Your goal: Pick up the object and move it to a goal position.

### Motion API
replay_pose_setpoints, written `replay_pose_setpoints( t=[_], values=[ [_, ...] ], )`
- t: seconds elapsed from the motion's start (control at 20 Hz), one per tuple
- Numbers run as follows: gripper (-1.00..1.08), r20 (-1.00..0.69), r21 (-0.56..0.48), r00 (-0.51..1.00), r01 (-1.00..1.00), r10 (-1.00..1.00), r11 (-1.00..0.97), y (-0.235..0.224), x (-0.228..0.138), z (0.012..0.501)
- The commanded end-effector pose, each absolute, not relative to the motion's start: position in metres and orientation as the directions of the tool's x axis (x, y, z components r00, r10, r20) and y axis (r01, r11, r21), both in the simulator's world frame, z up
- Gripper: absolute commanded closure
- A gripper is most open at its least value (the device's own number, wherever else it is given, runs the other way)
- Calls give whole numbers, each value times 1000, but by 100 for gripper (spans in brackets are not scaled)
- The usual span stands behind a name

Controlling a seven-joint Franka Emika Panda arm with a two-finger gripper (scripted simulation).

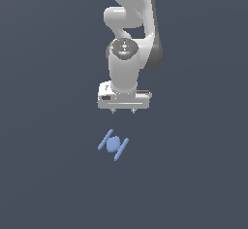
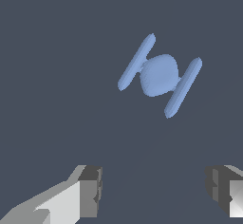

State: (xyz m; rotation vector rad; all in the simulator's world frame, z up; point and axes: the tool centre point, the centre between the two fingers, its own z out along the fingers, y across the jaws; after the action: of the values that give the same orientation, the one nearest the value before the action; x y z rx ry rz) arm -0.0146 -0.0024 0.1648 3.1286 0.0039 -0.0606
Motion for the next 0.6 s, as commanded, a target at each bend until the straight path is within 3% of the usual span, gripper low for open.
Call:
replay_pose_setpoints(
  t=[0.0,0.55],
  values=[
    [-60,-38,5,999,-3,-3,-1000,-3,-14,163],
    [-60,-16,-107,995,-95,-93,-990,-10,-3,142]
  ],
)
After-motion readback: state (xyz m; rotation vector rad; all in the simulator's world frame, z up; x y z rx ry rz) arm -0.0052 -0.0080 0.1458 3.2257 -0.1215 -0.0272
